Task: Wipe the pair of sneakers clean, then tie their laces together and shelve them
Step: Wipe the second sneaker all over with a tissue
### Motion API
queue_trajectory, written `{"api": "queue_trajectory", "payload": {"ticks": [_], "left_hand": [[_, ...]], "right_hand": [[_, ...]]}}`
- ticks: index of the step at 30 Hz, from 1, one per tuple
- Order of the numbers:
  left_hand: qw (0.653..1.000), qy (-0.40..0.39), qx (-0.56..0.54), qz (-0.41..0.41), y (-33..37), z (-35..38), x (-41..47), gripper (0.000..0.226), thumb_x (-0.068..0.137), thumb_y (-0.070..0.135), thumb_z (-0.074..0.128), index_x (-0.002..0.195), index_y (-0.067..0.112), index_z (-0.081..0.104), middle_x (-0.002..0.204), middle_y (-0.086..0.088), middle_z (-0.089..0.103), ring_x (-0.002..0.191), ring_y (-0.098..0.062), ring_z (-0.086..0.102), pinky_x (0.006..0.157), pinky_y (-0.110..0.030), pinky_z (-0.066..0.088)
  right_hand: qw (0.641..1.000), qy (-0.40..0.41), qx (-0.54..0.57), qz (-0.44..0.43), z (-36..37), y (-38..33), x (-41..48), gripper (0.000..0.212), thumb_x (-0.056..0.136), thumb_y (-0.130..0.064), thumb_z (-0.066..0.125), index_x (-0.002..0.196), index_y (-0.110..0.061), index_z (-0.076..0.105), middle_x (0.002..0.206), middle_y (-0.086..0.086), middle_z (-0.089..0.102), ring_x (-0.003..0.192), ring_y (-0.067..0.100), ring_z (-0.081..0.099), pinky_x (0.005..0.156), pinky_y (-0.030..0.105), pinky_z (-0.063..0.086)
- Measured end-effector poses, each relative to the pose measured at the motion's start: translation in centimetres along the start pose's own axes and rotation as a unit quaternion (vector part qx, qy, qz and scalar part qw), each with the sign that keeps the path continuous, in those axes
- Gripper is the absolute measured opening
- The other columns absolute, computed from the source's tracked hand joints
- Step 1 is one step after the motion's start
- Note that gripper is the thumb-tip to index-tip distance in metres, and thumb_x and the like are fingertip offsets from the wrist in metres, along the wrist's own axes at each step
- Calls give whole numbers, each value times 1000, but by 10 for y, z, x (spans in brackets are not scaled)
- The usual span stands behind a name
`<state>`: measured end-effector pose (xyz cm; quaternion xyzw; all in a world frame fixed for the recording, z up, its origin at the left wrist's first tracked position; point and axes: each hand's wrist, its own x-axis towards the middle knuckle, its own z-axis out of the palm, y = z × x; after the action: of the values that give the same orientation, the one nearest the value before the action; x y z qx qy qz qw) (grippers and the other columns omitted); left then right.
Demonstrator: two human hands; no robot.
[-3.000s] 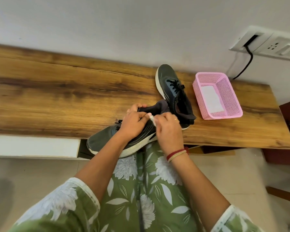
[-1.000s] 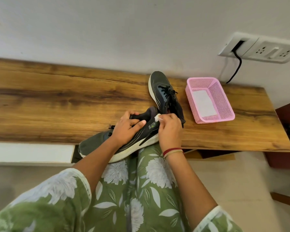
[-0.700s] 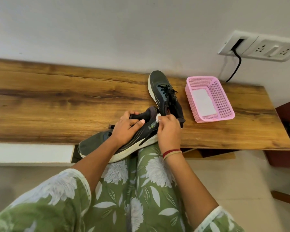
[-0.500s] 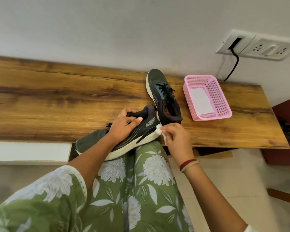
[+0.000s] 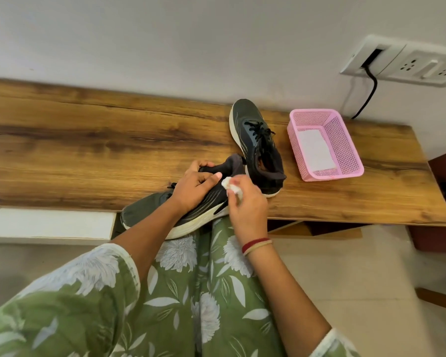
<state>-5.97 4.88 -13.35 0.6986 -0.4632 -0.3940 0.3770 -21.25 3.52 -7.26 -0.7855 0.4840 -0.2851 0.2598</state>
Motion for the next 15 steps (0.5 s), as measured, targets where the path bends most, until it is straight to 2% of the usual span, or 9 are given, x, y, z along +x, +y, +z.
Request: {"api": "queue_trajectory", "payload": {"ticks": [2, 5, 7, 11, 13, 15], "left_hand": [[1000, -1, 3, 1, 1, 0, -1, 30, 82, 54, 46, 62, 38, 62, 121, 11, 42, 117, -18, 48, 102, -41, 38], [1000, 0, -3, -6, 1, -1, -1, 33, 82, 55, 47, 58, 37, 61, 120, 12, 42, 116, -17, 49, 101, -43, 39], [1000, 3, -2, -3, 0, -1, 0, 33, 82, 55, 47, 59, 37, 62, 121, 11, 43, 116, -17, 49, 101, -43, 39], [1000, 9, -5, 5, -1, 0, 0, 32, 82, 55, 48, 61, 37, 63, 119, 12, 43, 117, -18, 48, 101, -42, 39], [1000, 7, -2, 5, -1, 1, 0, 31, 82, 55, 47, 60, 39, 62, 120, 11, 43, 116, -18, 49, 100, -41, 39], [1000, 9, -3, 4, -1, 1, 0, 31, 83, 54, 47, 62, 38, 62, 121, 11, 43, 116, -17, 49, 100, -40, 40]], "right_hand": [[1000, 5, -9, -5, -5, 9, 7, 18, 87, -5, 58, 102, -14, 53, 88, 1, 62, 75, 15, 55, 66, 28, 43], [996, 63, 15, 65, -14, 26, 24, 16, 83, -2, 63, 96, -10, 62, 93, 2, 64, 83, 10, 53, 76, 27, 45], [999, 31, 4, 29, -14, 25, 17, 15, 83, 1, 60, 91, -9, 69, 90, 4, 66, 82, 9, 55, 78, 29, 48], [991, -65, -49, -106, -17, 26, -1, 20, 83, 3, 59, 93, -9, 70, 91, 6, 69, 85, 18, 59, 79, 30, 47], [996, -40, -61, -48, -19, 34, 11, 22, 86, 0, 57, 99, -12, 71, 95, 5, 69, 89, 19, 59, 82, 30, 46], [997, 2, -73, 20, -16, 35, 20, 24, 87, -2, 55, 102, -12, 71, 94, 7, 69, 88, 26, 60, 79, 33, 46]]}}
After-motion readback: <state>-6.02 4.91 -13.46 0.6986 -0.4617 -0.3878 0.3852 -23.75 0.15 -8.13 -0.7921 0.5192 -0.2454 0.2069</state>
